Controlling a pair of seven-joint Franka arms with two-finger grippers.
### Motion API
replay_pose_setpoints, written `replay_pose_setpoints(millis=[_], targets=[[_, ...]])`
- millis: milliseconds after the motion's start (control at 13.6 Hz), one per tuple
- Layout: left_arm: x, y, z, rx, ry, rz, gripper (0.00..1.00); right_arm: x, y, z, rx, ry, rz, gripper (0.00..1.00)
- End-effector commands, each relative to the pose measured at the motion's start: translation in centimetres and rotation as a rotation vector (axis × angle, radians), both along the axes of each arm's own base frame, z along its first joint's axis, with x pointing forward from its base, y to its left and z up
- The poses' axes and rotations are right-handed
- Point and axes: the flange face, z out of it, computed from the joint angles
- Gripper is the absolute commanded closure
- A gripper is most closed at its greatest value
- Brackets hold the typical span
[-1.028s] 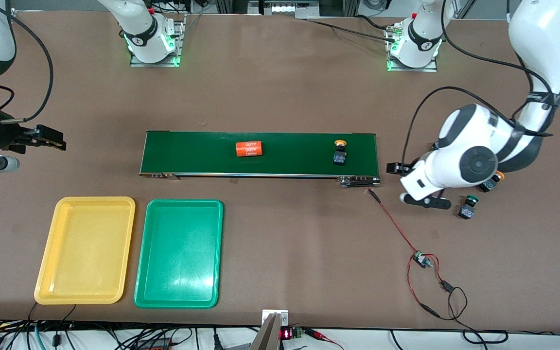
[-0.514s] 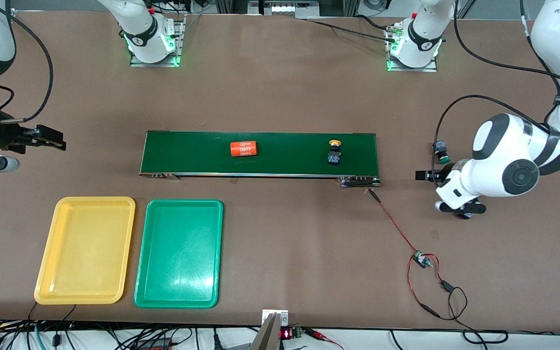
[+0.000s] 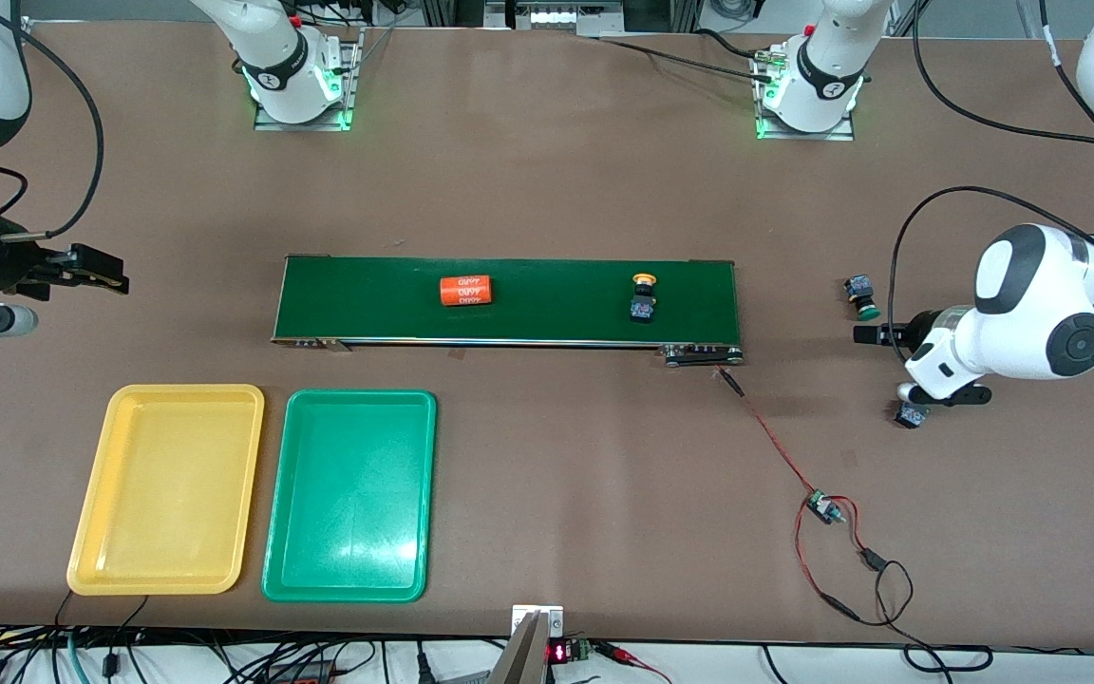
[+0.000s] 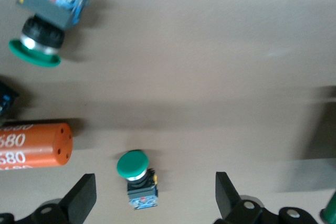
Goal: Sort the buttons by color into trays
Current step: 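Return the left gripper to the green-capped button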
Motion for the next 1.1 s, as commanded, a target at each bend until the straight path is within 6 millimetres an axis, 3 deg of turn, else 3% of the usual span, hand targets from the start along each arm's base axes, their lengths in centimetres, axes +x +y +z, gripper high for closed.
replay_pose_setpoints(millis=[0, 220, 367, 661, 808, 1028], targets=[[-2.2, 0.1, -0.6, 0.026, -0.018, -0.033, 0.00, -0.4, -0.2, 0.7, 0.007, 0.019, 0.046, 0.00], [-4.6, 0.5, -1.2, 0.051, -0.021, -0.019, 0.00, -0.5, -1.6, 0.8, 0.014, 0.021, 0.038, 0.00], [-5.6, 2.5, -2.1, 0.042, -0.017, 0.015, 0.00, -0.5, -1.8, 0.7, 0.017, 0.023, 0.051, 0.00], [-7.4, 1.7, -2.6, 0.062, -0.016, 0.000, 0.00, -0.8, -1.7, 1.4, 0.022, 0.012, 0.066, 0.00], [-8.1, 1.3, -3.3, 0.058, -0.023, 0.002, 0.00, -2.0, -1.4, 2.2, 0.022, 0.009, 0.063, 0.00], [-9.1, 0.3, -4.7, 0.038, -0.044, -0.001, 0.00, -5.8, -0.8, 3.1, 0.049, 0.014, 0.042, 0.00]])
